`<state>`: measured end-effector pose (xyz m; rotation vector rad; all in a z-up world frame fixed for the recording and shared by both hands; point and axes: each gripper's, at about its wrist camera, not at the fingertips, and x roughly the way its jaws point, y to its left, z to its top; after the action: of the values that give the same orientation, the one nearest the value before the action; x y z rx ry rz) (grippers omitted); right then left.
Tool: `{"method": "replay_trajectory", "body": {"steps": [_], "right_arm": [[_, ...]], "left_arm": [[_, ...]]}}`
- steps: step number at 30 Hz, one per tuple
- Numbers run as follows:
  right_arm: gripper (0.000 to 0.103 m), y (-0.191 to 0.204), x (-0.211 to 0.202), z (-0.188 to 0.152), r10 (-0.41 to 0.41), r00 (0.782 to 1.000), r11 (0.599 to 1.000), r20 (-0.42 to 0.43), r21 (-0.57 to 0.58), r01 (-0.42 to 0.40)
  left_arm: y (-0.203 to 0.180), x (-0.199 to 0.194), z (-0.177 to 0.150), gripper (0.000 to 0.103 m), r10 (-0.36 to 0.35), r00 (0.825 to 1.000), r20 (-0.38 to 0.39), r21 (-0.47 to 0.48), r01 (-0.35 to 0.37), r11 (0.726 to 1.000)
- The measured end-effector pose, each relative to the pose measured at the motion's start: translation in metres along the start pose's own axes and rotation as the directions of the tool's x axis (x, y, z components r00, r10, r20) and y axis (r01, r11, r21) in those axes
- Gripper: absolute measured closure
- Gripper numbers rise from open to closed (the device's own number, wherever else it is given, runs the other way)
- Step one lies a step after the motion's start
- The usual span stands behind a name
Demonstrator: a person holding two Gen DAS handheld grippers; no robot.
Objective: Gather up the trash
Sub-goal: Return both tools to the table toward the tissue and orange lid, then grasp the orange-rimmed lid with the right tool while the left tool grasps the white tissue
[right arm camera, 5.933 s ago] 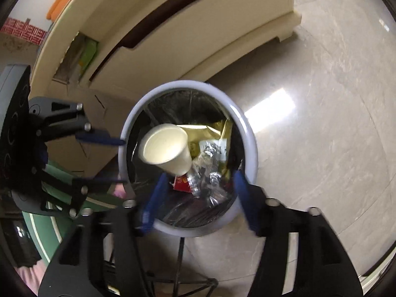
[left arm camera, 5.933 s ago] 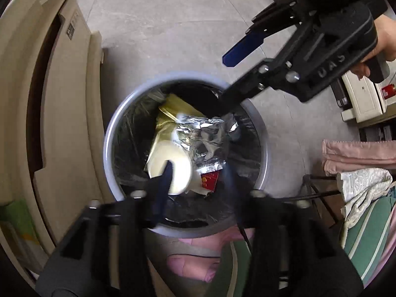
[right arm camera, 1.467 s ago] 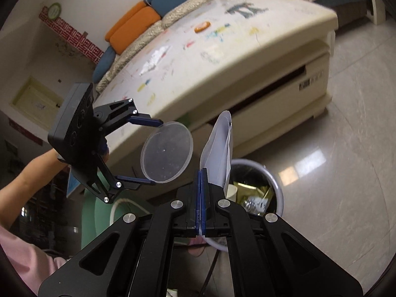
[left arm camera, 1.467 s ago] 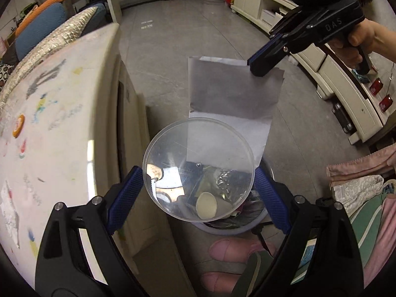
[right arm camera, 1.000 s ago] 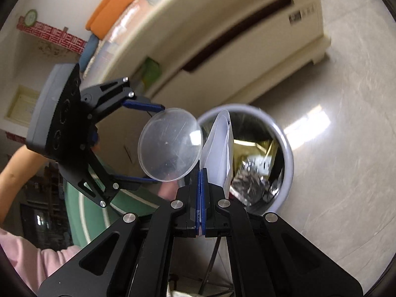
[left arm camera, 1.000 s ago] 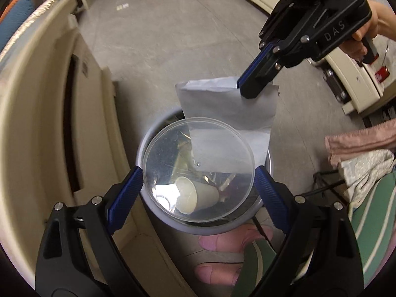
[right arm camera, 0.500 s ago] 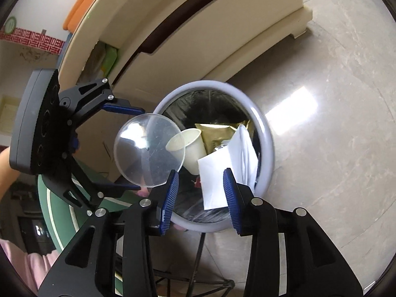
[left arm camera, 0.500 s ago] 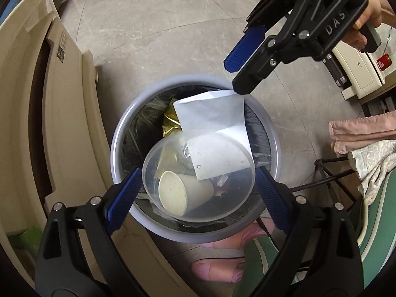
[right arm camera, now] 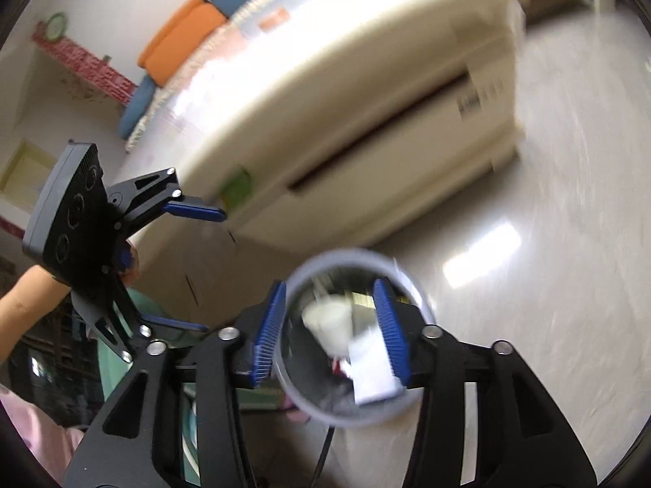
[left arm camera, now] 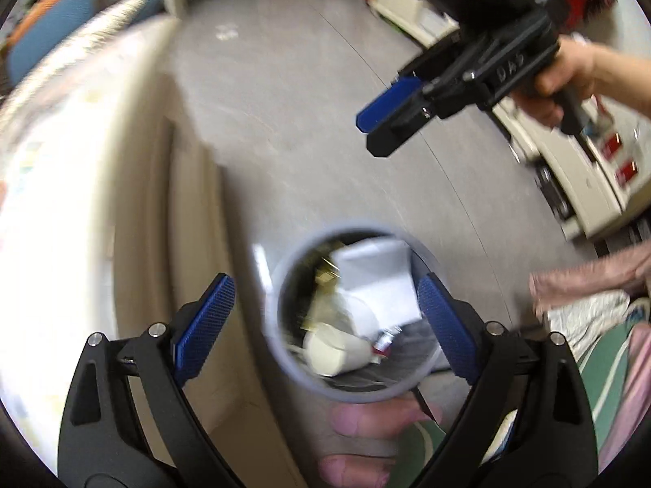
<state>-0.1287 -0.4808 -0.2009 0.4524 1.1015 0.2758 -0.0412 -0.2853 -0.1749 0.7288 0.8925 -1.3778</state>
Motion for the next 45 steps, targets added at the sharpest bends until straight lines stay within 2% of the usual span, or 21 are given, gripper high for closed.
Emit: {"method": "replay_trajectory", "body": {"steps": [2,3,6,8,9,14,16,20,24,28,29,31,33,38,41,42,43,44,45], "right_arm": [[0.05,0.021,-0.008,0.031,0.005,1.0,0.998,0.029,-0.067,-0.003],[0.045,0.032,-0.01,0.046,0.004,0.999,0.995,0.04,-0.1,0.0],[0.037,0.07,-0.009,0.095,0.005,0.998,0.978,0.065,-0.208,0.009],[0.025,0.094,0.001,0.128,-0.012,0.997,0.961,0.077,-0.275,0.033],[0.013,0.106,0.008,0.145,-0.032,0.996,0.95,0.088,-0.306,0.058],[0.012,0.148,0.06,0.226,-0.129,0.982,0.899,0.134,-0.403,0.173],[0.012,0.158,0.088,0.256,-0.164,0.978,0.885,0.132,-0.418,0.205],[0.012,0.166,0.146,0.315,-0.274,0.954,0.85,0.118,-0.435,0.298],[0.012,0.164,0.195,0.348,-0.344,0.933,0.833,0.106,-0.424,0.356],[0.012,0.151,0.223,0.37,-0.358,0.93,0.86,0.084,-0.358,0.363],[0.012,0.148,0.229,0.374,-0.364,0.928,0.864,0.079,-0.343,0.368],[0.012,0.145,0.236,0.379,-0.364,0.928,0.874,0.079,-0.316,0.369],[0.012,0.142,0.242,0.384,-0.36,0.931,0.885,0.07,-0.29,0.364],[0.015,0.144,0.249,0.388,-0.364,0.929,0.884,0.063,-0.292,0.366],[0.028,0.145,0.244,0.386,-0.376,0.923,0.873,0.079,-0.302,0.382],[0.038,0.144,0.242,0.386,-0.375,0.923,0.875,0.082,-0.298,0.382],[0.043,0.141,0.238,0.387,-0.375,0.923,0.878,0.085,-0.286,0.383],[0.043,0.138,0.236,0.387,-0.359,0.93,0.889,0.079,-0.274,0.367],[0.043,0.136,0.234,0.387,-0.351,0.933,0.893,0.076,-0.272,0.358]], "left_arm": [[0.024,-0.036,-0.001,0.012,0.062,0.997,0.042,-0.029,-0.061,0.998],[0.035,-0.051,-0.003,0.008,0.101,0.994,0.051,-0.038,-0.099,0.994],[0.08,-0.091,-0.015,0.007,0.231,0.972,0.054,-0.092,-0.225,0.97],[0.113,-0.11,-0.028,0.007,0.314,0.949,0.026,-0.14,-0.308,0.941],[0.128,-0.117,-0.033,0.007,0.343,0.939,0.015,-0.165,-0.336,0.927],[0.203,-0.132,-0.069,0.007,0.454,0.886,-0.095,-0.271,-0.461,0.845],[0.231,-0.128,-0.085,0.007,0.464,0.875,-0.141,-0.317,-0.484,0.816],[0.278,-0.121,-0.101,0.007,0.408,0.899,-0.16,-0.429,-0.435,0.791],[0.295,-0.109,-0.108,0.007,0.399,0.905,-0.148,-0.449,-0.421,0.788],[0.313,-0.101,-0.112,0.005,0.385,0.909,-0.159,-0.457,-0.413,0.788],[0.316,-0.102,-0.112,0.006,0.374,0.916,-0.149,-0.459,-0.399,0.794],[0.322,-0.103,-0.111,0.007,0.384,0.911,-0.149,-0.465,-0.407,0.786],[0.328,-0.102,-0.112,0.005,0.363,0.921,-0.14,-0.483,-0.383,0.787],[0.332,-0.099,-0.11,0.006,0.347,0.931,-0.116,-0.491,-0.358,0.794],[0.333,-0.098,-0.111,0.01,0.342,0.936,-0.087,-0.492,-0.339,0.802],[0.33,-0.099,-0.11,0.013,0.345,0.935,-0.081,-0.487,-0.339,0.805],[0.328,-0.1,-0.11,0.017,0.346,0.935,-0.075,-0.484,-0.337,0.807],[0.327,-0.101,-0.109,0.019,0.349,0.935,-0.071,-0.482,-0.338,0.808],[0.325,-0.102,-0.109,0.026,0.35,0.934,-0.066,-0.479,-0.337,0.81]]}}
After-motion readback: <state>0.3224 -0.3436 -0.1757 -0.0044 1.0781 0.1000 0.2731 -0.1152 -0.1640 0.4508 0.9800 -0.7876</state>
